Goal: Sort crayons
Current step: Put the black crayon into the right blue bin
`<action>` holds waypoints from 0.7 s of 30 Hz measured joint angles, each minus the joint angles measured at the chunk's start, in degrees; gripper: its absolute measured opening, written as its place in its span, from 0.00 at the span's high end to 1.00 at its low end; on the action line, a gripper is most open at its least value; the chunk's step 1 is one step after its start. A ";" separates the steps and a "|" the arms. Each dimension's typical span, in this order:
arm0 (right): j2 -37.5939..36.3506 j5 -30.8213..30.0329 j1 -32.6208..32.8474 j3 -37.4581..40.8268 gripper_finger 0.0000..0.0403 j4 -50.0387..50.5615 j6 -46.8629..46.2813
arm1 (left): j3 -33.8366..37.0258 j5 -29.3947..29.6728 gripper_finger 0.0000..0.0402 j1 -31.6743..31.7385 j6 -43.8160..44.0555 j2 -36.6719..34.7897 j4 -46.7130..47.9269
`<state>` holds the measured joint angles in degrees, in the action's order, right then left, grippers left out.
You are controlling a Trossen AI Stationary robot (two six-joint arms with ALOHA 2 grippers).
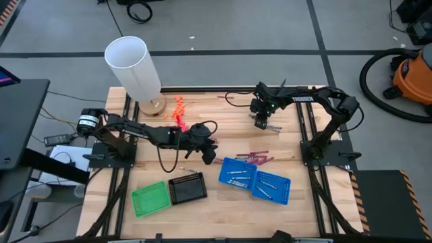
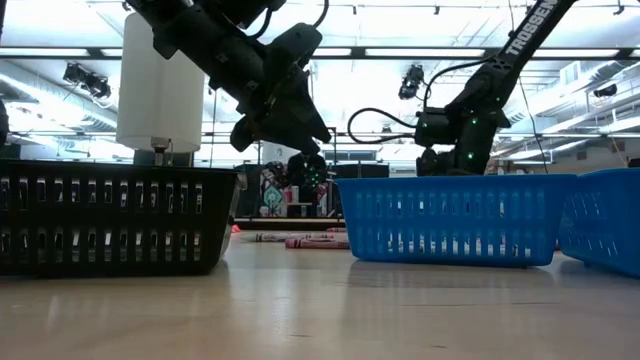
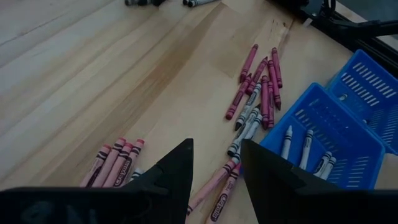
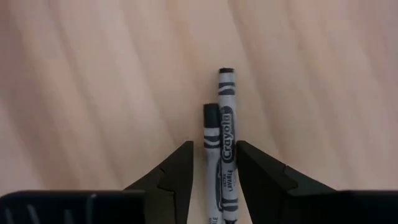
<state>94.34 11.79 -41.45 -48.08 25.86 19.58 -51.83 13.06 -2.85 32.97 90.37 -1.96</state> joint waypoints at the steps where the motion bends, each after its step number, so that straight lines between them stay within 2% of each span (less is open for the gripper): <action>1: -0.06 0.77 0.21 -0.16 0.68 1.03 -0.25 | 0.00 0.00 0.64 0.00 -0.02 0.00 -0.02; 10: -0.10 0.22 0.77 -5.54 0.68 7.16 -0.16 | 0.00 0.00 0.64 0.00 -0.02 0.00 -0.03; 14: -0.13 1.64 1.23 -5.92 0.68 5.78 0.78 | 0.00 0.00 0.64 0.00 -0.02 0.00 -0.02; 21: 0.18 0.41 3.45 -5.90 0.68 0.66 4.01 | 0.00 0.00 0.64 0.00 -0.02 0.00 0.00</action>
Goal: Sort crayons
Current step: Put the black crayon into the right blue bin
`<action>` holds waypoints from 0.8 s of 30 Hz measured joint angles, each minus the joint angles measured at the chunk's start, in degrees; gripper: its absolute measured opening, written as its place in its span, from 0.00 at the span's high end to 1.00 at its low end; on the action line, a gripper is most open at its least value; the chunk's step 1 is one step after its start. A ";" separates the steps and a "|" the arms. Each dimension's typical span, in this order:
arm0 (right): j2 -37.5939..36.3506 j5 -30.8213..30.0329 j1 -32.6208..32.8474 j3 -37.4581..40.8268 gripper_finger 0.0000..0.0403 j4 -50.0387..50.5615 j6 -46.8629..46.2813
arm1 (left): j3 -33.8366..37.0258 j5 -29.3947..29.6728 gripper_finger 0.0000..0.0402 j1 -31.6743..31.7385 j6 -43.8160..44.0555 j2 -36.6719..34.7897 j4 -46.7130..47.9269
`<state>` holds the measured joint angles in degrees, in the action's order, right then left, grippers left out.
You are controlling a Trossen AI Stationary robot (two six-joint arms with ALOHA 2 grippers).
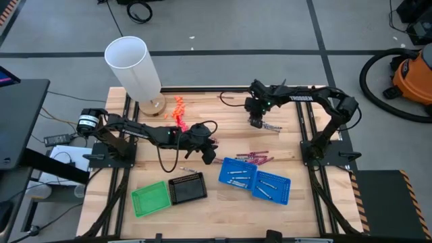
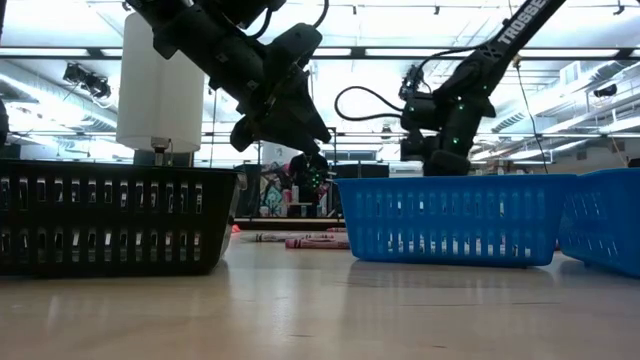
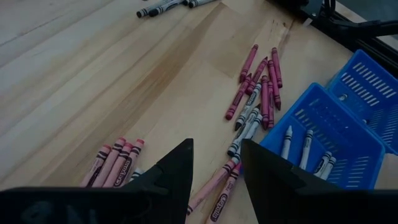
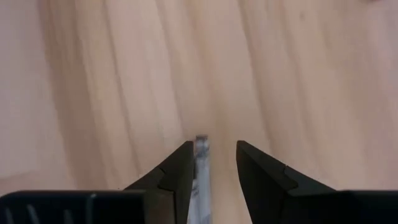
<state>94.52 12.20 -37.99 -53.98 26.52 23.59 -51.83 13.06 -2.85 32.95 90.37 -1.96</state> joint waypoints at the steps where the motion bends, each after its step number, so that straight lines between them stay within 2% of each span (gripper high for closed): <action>1: 0.00 -0.52 0.26 0.00 0.68 -0.82 0.15 | 0.00 0.00 0.64 0.00 0.00 0.00 -0.02; 12: 2.06 1.19 0.90 1.35 0.68 -4.61 0.20 | 0.00 0.00 0.64 0.00 0.31 0.00 0.02; 18: 5.65 0.39 1.26 1.69 0.68 -5.35 -0.36 | 0.00 0.00 0.64 0.00 0.53 0.00 0.07; 24: 6.08 -0.33 0.95 1.70 0.69 -5.72 -0.47 | 0.00 0.00 0.64 -0.01 0.95 0.00 0.08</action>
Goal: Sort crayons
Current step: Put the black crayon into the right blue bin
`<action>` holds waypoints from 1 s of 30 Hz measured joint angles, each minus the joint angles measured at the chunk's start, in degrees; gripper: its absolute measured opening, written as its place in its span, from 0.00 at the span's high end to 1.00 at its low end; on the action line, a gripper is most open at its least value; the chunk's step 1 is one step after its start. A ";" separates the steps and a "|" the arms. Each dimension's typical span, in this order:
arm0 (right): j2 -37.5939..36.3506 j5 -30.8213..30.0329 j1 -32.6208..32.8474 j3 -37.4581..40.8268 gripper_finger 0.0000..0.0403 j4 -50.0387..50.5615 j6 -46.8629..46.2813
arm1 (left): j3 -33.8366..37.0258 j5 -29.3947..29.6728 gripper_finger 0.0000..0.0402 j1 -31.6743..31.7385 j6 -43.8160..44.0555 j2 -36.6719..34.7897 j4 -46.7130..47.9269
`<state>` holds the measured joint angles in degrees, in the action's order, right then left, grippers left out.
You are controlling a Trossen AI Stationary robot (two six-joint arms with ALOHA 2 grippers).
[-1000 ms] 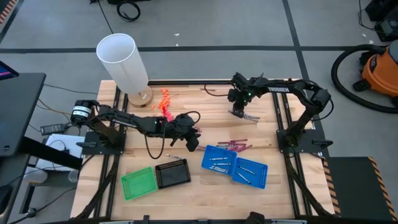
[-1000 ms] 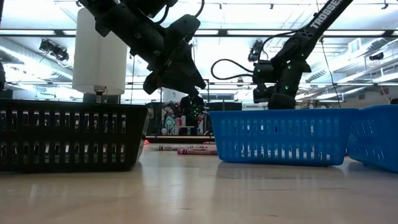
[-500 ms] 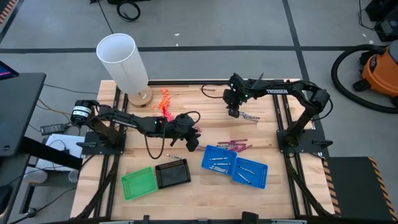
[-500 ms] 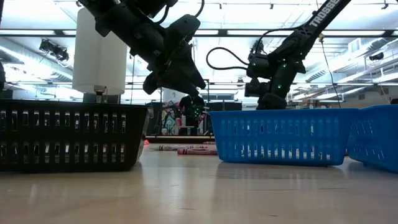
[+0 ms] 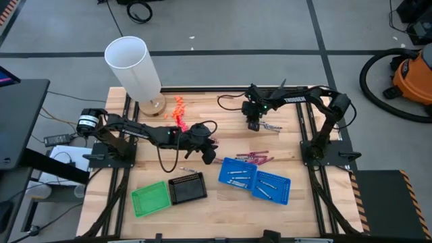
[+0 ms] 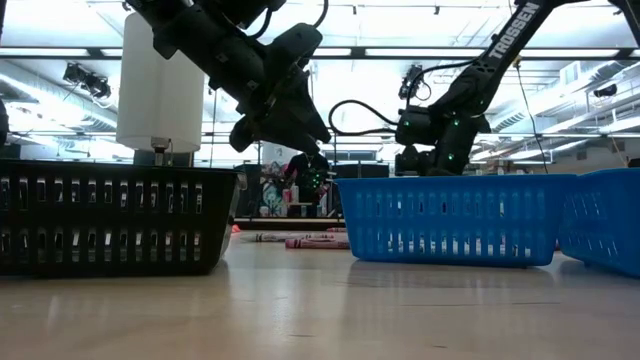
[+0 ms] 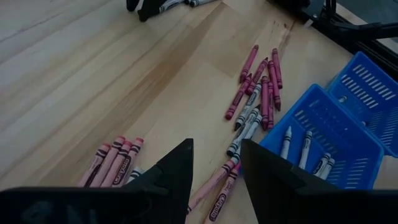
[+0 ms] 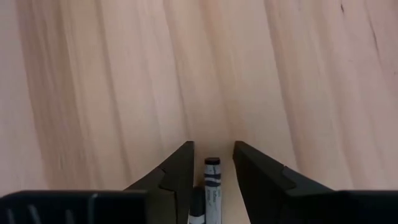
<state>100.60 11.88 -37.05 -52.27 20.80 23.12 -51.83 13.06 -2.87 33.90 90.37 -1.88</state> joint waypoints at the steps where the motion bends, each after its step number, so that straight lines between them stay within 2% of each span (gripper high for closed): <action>1: -0.13 -0.06 -0.16 0.00 0.71 0.14 0.46 | 0.00 0.00 0.64 0.01 0.01 0.00 -0.01; 8: -0.33 -0.28 -0.27 -0.02 0.81 1.86 2.57 | 0.00 0.00 0.64 0.00 -0.05 0.00 0.27; 19: -0.21 -0.54 -0.58 -0.81 0.92 3.35 3.01 | 0.00 -0.02 0.64 0.00 -0.23 0.00 0.36; 30: 0.11 -1.34 -0.45 -7.79 0.92 10.60 1.09 | 0.00 -0.02 0.64 -0.01 -0.53 0.00 0.40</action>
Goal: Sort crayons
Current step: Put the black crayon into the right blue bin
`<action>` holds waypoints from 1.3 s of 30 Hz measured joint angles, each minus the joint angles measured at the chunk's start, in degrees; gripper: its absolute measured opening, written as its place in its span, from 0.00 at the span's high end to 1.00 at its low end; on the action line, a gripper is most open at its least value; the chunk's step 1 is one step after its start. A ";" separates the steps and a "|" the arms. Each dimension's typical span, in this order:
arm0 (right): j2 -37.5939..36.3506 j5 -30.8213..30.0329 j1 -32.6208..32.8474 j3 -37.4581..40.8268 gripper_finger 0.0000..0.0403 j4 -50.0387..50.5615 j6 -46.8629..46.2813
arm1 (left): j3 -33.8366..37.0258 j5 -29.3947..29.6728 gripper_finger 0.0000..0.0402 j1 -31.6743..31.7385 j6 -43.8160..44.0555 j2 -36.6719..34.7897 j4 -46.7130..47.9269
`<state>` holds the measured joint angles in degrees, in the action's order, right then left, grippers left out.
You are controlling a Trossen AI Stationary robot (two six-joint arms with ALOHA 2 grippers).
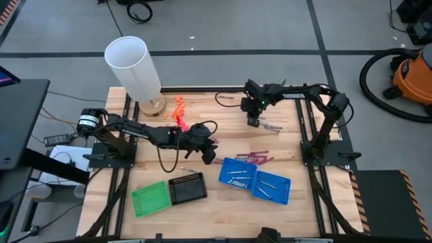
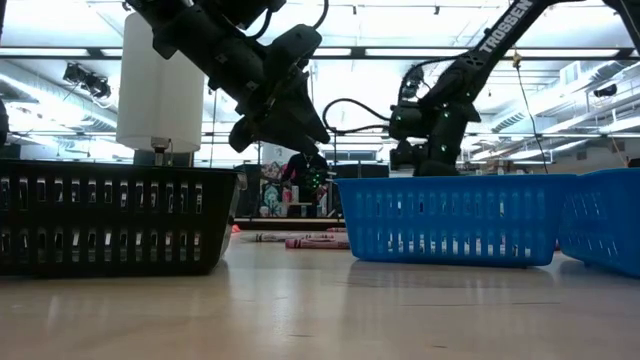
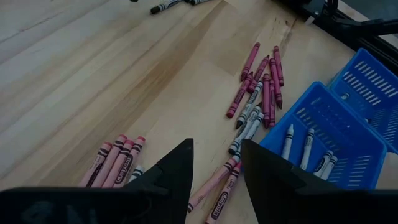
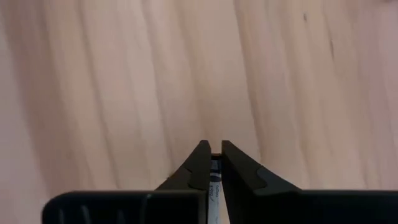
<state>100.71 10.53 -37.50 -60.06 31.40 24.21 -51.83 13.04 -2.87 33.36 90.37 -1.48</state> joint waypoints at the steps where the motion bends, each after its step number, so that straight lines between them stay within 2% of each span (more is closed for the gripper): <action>1: 0.00 0.28 0.04 -0.76 0.92 1.31 -0.64 | 0.00 0.00 0.64 0.00 -0.04 0.00 0.01; 11: -0.13 1.71 0.48 -8.81 0.92 18.33 -11.10 | 0.00 0.00 0.64 0.15 -1.71 0.00 1.81; 19: -0.22 9.84 4.02 -10.44 0.92 30.41 -19.86 | 0.00 0.00 0.64 0.15 -6.12 0.00 2.71; 28: -2.02 16.19 13.15 -10.44 0.92 36.01 -30.59 | 0.00 -0.47 0.64 0.08 -9.25 0.00 8.85; 33: -7.37 16.21 19.38 -10.44 0.92 36.96 -39.21 | 0.00 -6.15 0.64 0.02 -15.92 0.00 13.03; 39: -13.36 12.99 27.27 -10.44 0.92 35.81 -50.81 | 0.00 -6.75 0.64 0.02 -22.96 -0.46 14.43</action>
<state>87.35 23.53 -10.23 -70.50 67.21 -26.60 -51.83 6.28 -2.86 10.40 89.91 12.95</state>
